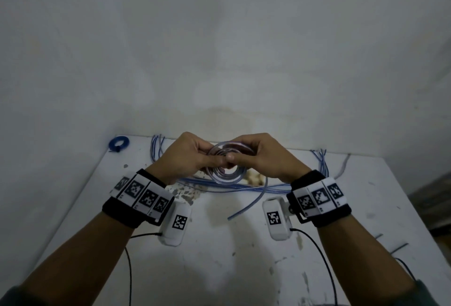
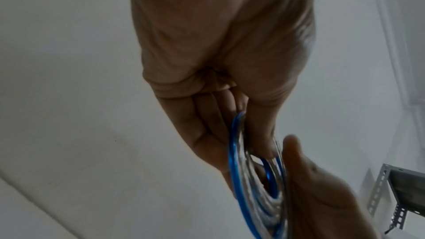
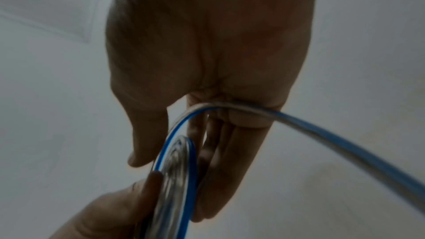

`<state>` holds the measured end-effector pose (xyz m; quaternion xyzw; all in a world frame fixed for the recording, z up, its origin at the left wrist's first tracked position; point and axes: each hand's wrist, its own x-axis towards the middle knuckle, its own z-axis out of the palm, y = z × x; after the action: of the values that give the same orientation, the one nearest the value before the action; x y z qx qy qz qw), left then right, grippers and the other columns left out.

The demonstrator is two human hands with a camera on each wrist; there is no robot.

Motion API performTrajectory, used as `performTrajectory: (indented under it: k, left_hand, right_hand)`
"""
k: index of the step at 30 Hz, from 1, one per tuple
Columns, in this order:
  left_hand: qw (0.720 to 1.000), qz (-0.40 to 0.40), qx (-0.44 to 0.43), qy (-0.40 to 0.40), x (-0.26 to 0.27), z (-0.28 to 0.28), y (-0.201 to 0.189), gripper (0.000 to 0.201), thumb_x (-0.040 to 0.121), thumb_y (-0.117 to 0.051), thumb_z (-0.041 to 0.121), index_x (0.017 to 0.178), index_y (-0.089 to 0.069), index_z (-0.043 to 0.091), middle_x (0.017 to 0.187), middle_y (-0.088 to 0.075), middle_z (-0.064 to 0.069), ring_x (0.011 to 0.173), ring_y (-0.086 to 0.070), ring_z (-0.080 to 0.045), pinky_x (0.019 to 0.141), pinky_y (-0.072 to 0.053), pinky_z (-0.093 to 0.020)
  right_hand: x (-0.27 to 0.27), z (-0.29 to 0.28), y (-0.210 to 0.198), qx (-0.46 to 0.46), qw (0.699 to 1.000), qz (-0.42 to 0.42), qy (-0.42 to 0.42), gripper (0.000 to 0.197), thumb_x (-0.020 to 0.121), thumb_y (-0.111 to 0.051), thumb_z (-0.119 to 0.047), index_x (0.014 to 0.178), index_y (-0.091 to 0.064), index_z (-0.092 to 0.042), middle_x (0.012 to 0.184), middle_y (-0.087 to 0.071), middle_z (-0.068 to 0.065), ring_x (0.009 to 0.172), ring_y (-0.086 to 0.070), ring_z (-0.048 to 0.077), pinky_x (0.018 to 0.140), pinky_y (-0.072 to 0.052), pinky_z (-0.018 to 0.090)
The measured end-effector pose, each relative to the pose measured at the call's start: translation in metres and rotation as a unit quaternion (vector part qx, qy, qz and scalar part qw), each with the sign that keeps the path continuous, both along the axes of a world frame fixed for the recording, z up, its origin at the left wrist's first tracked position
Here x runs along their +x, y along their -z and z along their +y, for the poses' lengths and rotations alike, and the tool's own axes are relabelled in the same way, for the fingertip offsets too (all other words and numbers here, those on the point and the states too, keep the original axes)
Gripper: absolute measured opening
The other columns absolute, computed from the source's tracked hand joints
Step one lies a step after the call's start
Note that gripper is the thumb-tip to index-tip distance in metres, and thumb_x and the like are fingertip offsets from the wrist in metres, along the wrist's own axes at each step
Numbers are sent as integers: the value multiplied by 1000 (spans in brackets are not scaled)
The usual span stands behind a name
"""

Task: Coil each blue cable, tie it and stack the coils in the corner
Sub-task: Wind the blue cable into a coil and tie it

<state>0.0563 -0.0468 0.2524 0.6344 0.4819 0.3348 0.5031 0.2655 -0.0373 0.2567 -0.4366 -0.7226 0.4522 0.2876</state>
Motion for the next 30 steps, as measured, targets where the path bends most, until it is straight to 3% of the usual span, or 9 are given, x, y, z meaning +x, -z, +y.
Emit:
performTrajectory:
  k: [3,5,9,12,15,17,20,25,30]
  left_hand:
    - [999,-15,-7,-28,-5,1,2,10,77,-78,3,86,-78,7,80,-76,-13,75,-71,-22,79,-58,-37]
    - [999,-15,-13,-30,-5,0,3,9,77,-78,4,86,-78,6,79,-76,-14,73,-70,-22,78,-58,-38]
    - [998,-31,-6,-53,-1,-2,4,7,80,-76,3,86,-78,4,77,-75,-15,68,-68,-21,66,-57,-27]
    - [997,-41,-6,-59,-2,-1,4,9,80,-76,4,89,-78,7,76,-75,-16,67,-65,-27,61,-55,-26]
    - [998,-29,-13,-53,-6,-1,3,10,77,-78,5,86,-79,9,77,-75,-15,71,-67,-29,68,-55,-33]
    - [998,-26,-17,-48,-7,-2,2,9,77,-78,4,86,-78,7,77,-75,-16,70,-67,-26,67,-54,-31]
    - [998,-26,-25,-43,-4,-6,4,10,76,-79,2,85,-78,7,77,-75,-17,70,-68,-25,69,-58,-32]
    - [998,-32,-26,-40,-4,-5,9,10,76,-79,4,86,-78,7,78,-75,-18,69,-70,-24,75,-59,-39]
    - [999,-20,-11,-38,-2,-4,7,10,77,-78,1,86,-78,5,76,-74,-18,68,-70,-24,76,-59,-41]
  right_hand:
    - [5,-1,4,-39,998,29,34,16,79,-82,-14,92,-77,-7,79,-74,16,73,-73,27,76,-61,48]
    - [5,-1,7,-42,997,25,55,12,78,-83,-14,88,-78,-10,77,-75,13,74,-73,30,75,-60,51]
    - [2,-12,16,-30,993,59,97,10,83,-78,-12,90,-78,-5,73,-75,8,67,-73,19,61,-58,32]
    - [1,-21,25,-6,986,92,139,17,92,-68,-22,90,-79,-8,68,-72,10,59,-69,23,49,-48,27]
    - [10,-19,29,29,985,74,151,19,93,-66,-31,88,-79,-19,70,-66,22,55,-50,23,53,-44,30]
    - [19,-17,24,31,983,103,146,17,93,-66,-23,87,-78,-11,72,-70,18,56,-53,11,56,-46,22]
    - [31,-11,19,17,975,151,164,16,94,-63,-7,86,-73,2,67,-65,17,44,-43,0,48,-34,10]
    - [44,-3,32,13,964,170,205,19,93,-63,-6,88,-72,10,61,-59,13,46,-47,1,49,-35,11]
    - [54,4,44,6,979,109,174,11,93,-65,-8,89,-75,-5,69,-71,4,63,-60,10,61,-45,20]
